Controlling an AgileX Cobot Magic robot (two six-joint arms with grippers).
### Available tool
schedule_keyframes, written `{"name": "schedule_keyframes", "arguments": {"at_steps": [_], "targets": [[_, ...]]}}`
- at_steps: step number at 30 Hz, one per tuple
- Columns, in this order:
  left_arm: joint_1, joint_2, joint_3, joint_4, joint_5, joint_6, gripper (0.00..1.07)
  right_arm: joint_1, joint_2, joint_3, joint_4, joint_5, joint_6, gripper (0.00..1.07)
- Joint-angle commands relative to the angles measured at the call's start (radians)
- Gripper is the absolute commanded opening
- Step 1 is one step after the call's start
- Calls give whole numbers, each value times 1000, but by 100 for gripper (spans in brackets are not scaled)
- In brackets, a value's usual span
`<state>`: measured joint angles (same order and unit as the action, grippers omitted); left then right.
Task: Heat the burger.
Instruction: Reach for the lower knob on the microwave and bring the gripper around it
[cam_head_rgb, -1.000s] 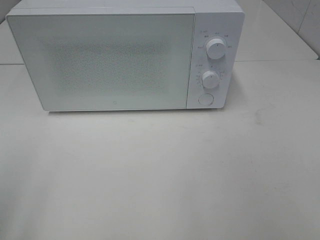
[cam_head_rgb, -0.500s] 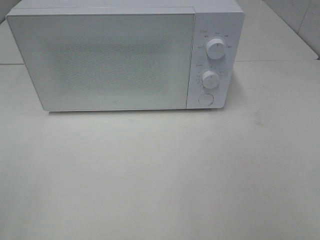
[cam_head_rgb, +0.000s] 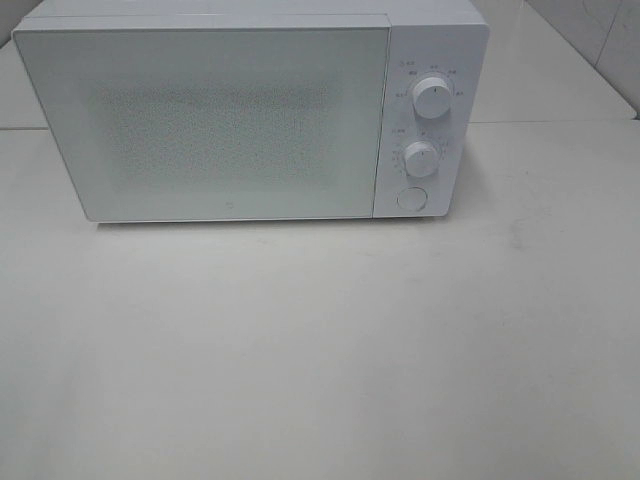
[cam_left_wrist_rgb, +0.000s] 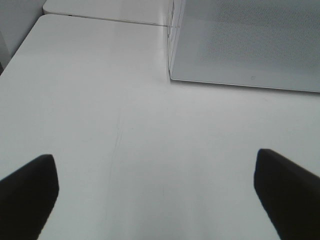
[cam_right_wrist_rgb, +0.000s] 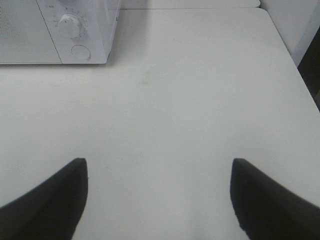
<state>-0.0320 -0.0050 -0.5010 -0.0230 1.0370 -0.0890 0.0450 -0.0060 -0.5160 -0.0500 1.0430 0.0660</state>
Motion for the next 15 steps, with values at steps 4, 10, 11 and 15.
{"name": "schedule_keyframes", "arguments": {"at_steps": [4,10,11,15], "targets": [[4,-26,1,1,-5,16,99,-4,-20,3,-2,-8,-10,75],[4,-26,1,-6,-5,2,98,-4,-20,3,-2,-8,-10,75],[4,-25,1,-6,-5,2,98,-4,-20,3,-2,-8,-10,75],[4,-23,1,-5,-5,2,98,-4,-20,3,-2,-8,-10,75]]}}
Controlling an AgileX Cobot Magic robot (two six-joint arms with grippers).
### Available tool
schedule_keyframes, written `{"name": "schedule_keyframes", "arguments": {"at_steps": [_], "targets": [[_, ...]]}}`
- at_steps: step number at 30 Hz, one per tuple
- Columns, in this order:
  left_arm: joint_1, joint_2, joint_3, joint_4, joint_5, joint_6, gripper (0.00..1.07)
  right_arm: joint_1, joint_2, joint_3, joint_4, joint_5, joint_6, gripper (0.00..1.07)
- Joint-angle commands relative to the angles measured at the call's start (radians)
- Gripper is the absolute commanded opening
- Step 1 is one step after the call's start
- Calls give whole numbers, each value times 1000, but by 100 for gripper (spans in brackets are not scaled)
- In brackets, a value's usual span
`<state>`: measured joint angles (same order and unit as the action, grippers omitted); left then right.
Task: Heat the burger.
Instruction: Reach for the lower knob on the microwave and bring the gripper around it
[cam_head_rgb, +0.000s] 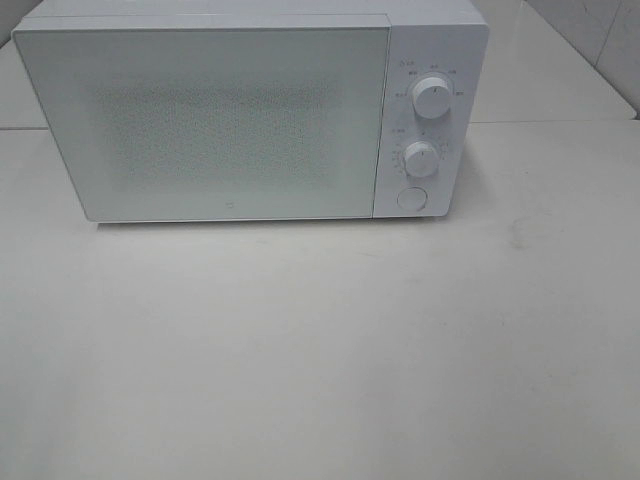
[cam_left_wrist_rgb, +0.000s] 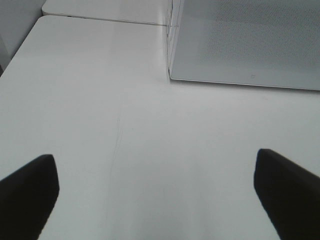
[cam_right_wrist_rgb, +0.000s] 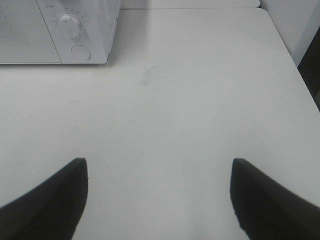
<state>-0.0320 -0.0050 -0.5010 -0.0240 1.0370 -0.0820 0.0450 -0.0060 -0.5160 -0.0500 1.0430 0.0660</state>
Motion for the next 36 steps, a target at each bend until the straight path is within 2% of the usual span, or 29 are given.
{"name": "schedule_keyframes", "arguments": {"at_steps": [1,23,28,36], "targets": [[4,-23,1,-4,-5,-5,98,-4,-20,3,-2,-8,-10,75],[4,-23,1,-5,-5,-5,98,-4,2,3,1,-9,18,75],[4,-23,1,-5,-5,-5,98,-4,62,-10,1,-24,19,75],[4,-23,1,-5,-5,-5,98,-3,163,-17,2,-163,37,75]]}}
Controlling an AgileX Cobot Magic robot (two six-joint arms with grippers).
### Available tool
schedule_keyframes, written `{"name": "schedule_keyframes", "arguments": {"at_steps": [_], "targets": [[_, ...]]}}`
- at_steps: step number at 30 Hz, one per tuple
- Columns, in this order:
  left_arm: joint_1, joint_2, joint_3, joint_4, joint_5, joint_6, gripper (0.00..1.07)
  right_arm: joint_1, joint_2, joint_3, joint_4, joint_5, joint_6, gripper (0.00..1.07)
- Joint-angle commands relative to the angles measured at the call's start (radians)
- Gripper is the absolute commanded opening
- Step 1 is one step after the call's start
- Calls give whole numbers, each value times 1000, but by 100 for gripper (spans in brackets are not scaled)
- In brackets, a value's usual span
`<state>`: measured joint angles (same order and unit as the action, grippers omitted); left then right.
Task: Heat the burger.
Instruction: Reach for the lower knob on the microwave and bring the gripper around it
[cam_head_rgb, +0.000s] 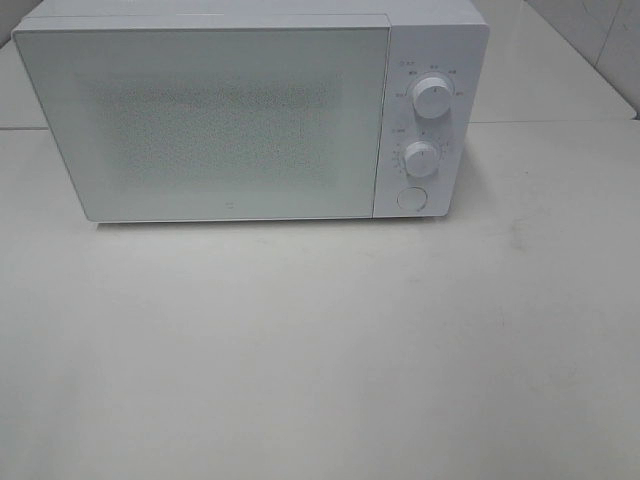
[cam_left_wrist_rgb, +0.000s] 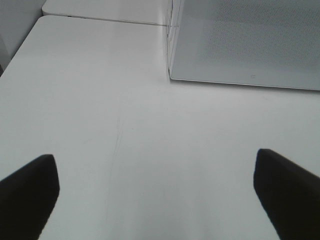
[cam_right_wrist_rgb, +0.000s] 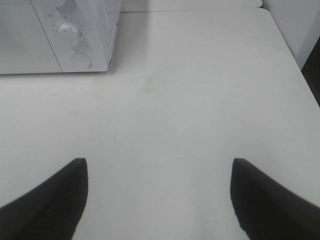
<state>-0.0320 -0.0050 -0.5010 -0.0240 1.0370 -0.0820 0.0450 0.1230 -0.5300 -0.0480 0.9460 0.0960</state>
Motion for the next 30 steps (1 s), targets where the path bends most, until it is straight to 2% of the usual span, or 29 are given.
{"name": "schedule_keyframes", "arguments": {"at_steps": [1,9,11,20,30], "targets": [[4,-23,1,-5,-5,-5,98,-3,70,6,0,-123,7,75],[4,-23,1,-5,-5,-5,98,-3,226,23,-1,-280,7,75],[4,-23,1,-5,-5,-5,98,-3,320,23,-1,-357,7,75],[4,-23,1,-5,-5,-5,98,-3,473,23,-1,-466,7,75],[4,-23,1,-5,-5,-5,98,-3,691,23,-1,-687,7,75]]}}
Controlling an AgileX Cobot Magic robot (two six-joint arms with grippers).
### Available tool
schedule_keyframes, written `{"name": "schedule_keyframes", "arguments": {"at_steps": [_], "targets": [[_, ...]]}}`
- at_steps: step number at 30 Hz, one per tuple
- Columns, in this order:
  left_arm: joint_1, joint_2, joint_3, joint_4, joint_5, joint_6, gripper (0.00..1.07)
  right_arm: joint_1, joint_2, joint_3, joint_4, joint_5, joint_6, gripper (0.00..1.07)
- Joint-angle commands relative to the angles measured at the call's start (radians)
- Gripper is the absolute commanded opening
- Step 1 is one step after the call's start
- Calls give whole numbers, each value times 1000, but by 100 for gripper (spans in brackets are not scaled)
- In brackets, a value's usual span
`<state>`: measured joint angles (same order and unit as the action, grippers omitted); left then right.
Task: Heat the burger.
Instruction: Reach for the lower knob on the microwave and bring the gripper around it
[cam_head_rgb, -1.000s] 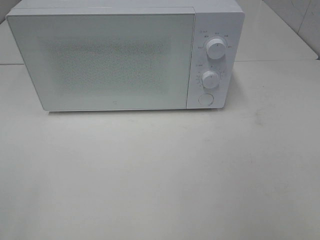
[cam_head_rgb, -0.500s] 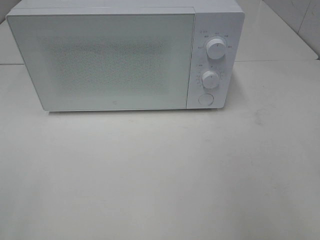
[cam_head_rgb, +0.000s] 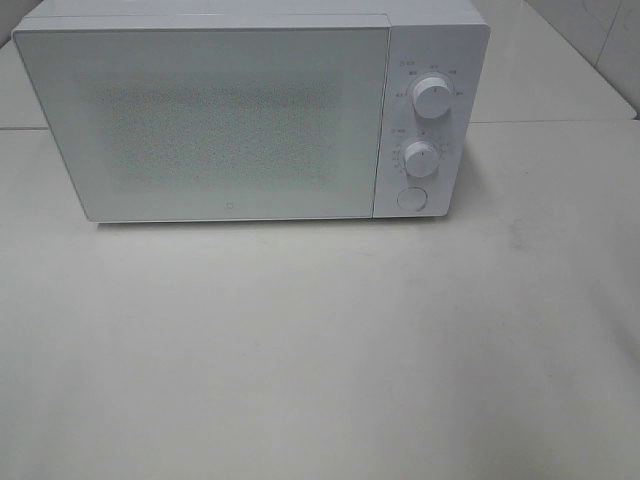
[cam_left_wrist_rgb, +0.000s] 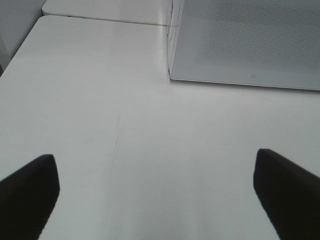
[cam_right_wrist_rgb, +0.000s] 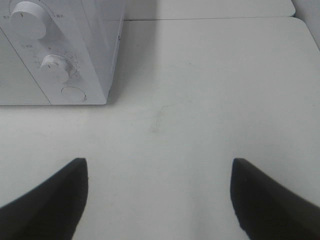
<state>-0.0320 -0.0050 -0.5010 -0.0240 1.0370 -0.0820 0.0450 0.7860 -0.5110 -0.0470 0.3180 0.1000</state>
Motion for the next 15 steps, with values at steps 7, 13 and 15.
{"name": "schedule_keyframes", "arguments": {"at_steps": [7,13,15], "targets": [[4,-23,1,-5,-5,-5,98,-3,177,3,-2,-243,3,75],[4,-23,1,-5,-5,-5,98,-1,292,4,-2,-392,3,75],[4,-23,1,-5,-5,-5,98,-1,324,11,-2,-453,2,75]]}}
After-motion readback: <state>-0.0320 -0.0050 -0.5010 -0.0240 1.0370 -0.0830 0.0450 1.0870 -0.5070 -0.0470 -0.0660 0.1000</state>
